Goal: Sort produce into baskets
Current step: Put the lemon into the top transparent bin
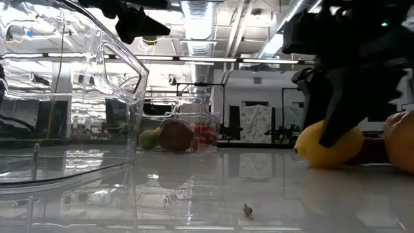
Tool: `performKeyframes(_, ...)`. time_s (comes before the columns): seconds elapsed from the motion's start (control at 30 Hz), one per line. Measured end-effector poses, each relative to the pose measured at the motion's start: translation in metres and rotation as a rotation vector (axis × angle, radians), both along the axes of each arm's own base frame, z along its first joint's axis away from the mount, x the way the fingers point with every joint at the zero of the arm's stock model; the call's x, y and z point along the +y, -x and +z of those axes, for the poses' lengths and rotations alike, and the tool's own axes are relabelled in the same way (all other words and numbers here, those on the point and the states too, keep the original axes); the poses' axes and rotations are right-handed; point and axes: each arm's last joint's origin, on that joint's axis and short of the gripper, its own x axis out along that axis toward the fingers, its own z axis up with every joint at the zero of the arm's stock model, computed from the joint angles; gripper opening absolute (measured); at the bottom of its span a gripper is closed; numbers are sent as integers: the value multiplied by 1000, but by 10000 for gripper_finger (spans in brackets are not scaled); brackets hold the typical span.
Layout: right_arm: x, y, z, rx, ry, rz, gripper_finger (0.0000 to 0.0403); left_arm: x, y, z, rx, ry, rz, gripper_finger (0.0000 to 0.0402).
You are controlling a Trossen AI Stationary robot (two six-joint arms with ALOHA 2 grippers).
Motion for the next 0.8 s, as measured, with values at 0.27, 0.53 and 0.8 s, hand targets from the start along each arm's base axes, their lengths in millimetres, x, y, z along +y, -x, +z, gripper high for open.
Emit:
performKeyframes(0.27,-16,-4,2,28,48,40,189,-12,6,-7,59,84,52,313)
performKeyframes(0.53,-52,-27,38,-95,149,97,185,-35,9,-18,-77,11,257,313)
performKeyframes(0.8,-112,-61,78,-307,261,114,179,-54,2,-34,-95,99,215,313)
